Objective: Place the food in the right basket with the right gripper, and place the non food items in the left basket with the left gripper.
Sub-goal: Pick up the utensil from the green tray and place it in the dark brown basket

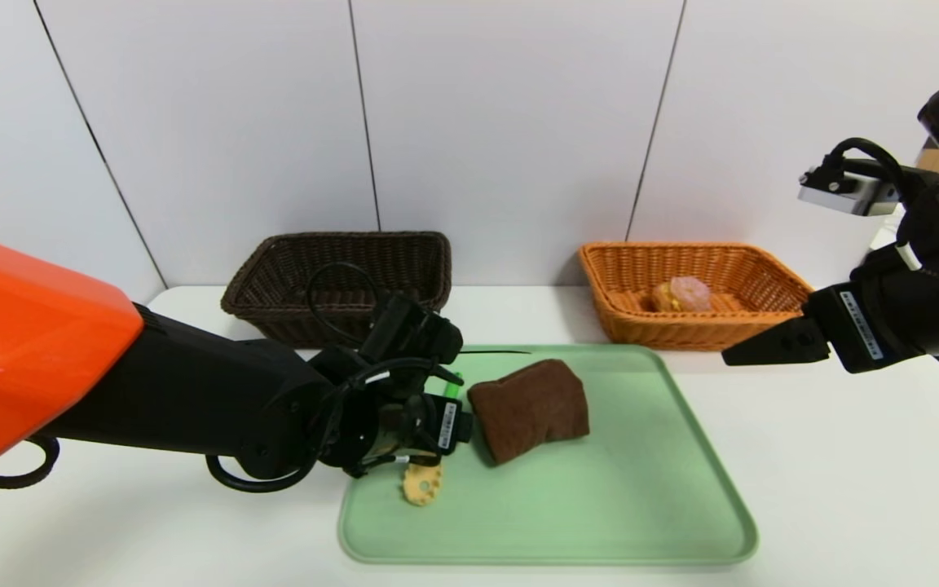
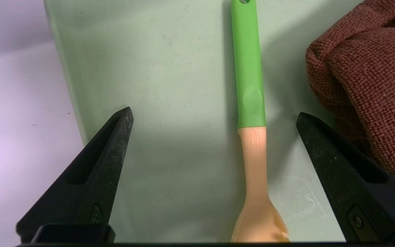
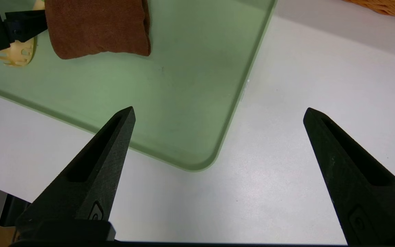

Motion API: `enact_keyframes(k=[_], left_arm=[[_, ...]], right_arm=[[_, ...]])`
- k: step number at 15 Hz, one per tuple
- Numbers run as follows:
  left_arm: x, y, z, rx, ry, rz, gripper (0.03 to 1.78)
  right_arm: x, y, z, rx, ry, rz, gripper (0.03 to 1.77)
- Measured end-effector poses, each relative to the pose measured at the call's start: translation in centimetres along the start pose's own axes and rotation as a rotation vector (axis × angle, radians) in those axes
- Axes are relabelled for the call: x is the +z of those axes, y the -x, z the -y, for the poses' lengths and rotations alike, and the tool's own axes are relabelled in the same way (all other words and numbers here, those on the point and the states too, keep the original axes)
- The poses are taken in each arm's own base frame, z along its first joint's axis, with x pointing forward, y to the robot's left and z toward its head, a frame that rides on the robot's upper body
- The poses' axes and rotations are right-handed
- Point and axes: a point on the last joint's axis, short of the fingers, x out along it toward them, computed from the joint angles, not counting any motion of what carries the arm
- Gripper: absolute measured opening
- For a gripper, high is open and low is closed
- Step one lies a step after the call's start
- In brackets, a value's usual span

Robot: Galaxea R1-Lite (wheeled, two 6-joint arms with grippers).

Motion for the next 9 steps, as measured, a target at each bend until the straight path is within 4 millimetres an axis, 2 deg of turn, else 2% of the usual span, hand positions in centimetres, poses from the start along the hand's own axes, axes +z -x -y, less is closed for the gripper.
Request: enact_keyframes(k=[9], left_arm=[[-0.05, 0.05, 0.14, 0.003, -0.014, 0.001, 1.69]], right_arm=[[-0.06, 0.19, -0.01, 0.001, 0.000, 0.005, 1.70]])
